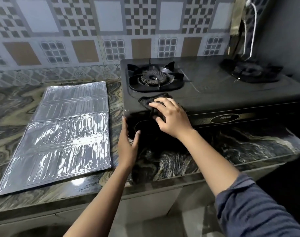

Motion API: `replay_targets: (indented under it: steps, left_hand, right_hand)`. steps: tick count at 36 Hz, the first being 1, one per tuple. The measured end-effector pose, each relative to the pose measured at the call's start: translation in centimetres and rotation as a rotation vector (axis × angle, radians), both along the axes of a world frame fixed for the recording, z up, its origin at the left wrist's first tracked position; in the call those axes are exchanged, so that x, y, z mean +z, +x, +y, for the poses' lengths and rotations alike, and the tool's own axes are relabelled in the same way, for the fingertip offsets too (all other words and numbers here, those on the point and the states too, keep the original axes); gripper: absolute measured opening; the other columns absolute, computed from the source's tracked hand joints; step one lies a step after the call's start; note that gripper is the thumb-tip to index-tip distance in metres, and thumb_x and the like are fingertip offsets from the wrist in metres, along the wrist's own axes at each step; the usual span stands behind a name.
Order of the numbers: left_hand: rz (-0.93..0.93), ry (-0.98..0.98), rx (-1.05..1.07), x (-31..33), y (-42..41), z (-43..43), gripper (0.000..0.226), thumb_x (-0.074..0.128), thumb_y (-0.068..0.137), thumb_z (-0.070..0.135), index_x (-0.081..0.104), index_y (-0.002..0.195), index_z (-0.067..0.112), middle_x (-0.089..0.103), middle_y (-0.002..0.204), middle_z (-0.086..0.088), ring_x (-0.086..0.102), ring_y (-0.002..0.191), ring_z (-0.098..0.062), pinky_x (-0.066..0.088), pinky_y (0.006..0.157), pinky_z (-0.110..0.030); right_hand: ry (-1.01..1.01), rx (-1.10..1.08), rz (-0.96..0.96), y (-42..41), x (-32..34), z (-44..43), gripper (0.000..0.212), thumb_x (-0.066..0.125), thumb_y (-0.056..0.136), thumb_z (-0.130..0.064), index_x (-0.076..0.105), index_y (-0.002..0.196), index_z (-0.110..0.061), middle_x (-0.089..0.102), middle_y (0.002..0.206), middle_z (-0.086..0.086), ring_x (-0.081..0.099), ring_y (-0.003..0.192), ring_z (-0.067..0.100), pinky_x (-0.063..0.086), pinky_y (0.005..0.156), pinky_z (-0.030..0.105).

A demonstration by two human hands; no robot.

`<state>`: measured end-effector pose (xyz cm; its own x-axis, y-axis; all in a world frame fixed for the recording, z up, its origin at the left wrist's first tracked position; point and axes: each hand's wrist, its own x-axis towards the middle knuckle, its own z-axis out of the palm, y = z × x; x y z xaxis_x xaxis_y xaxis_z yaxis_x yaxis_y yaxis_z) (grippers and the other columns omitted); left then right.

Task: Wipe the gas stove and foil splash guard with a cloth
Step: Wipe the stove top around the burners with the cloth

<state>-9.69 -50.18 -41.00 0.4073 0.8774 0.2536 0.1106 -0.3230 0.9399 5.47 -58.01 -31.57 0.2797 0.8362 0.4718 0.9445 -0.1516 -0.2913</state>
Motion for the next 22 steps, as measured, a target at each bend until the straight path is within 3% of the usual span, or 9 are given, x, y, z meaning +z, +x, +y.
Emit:
replay_targets:
  steps: [10,16,22]
  left_hand:
    - [0.021,0.003,0.006,0.6,0.4,-0.3,0.075,0.056,0.088,0.034,0.009,0.145,0.047,0.033,0.152,0.007,0.033,0.139,-0.009,0.034,0.113,-0.044]
    - [0.056,0.019,0.065,1.3,0.7,-1.1,0.071,0.054,0.093,0.024,0.01,0.149,0.031,0.022,0.156,0.008,0.024,0.143,-0.011,0.026,0.117,-0.042]
    - [-0.04,-0.028,0.081,3.0,1.3,-1.7,0.073,0.052,0.089,0.046,0.015,0.148,0.024,0.022,0.155,0.007,0.02,0.143,-0.004,0.022,0.119,-0.039]
  right_hand:
    - [0.011,-0.012,0.03,3.6,0.1,-2.4,0.043,0.059,0.077,-0.021,0.059,0.12,-0.022,0.056,0.126,0.001,0.048,0.12,0.026,0.041,0.102,0.041]
    - [0.017,-0.031,0.059,5.6,0.1,-3.7,0.041,0.059,0.078,-0.023,0.06,0.119,-0.022,0.057,0.124,0.0,0.048,0.119,0.024,0.039,0.103,0.036]
    - [0.02,-0.045,0.083,6.8,0.4,-4.3,0.038,0.055,0.081,-0.028,0.061,0.117,-0.022,0.058,0.123,0.0,0.049,0.118,0.023,0.04,0.101,0.036]
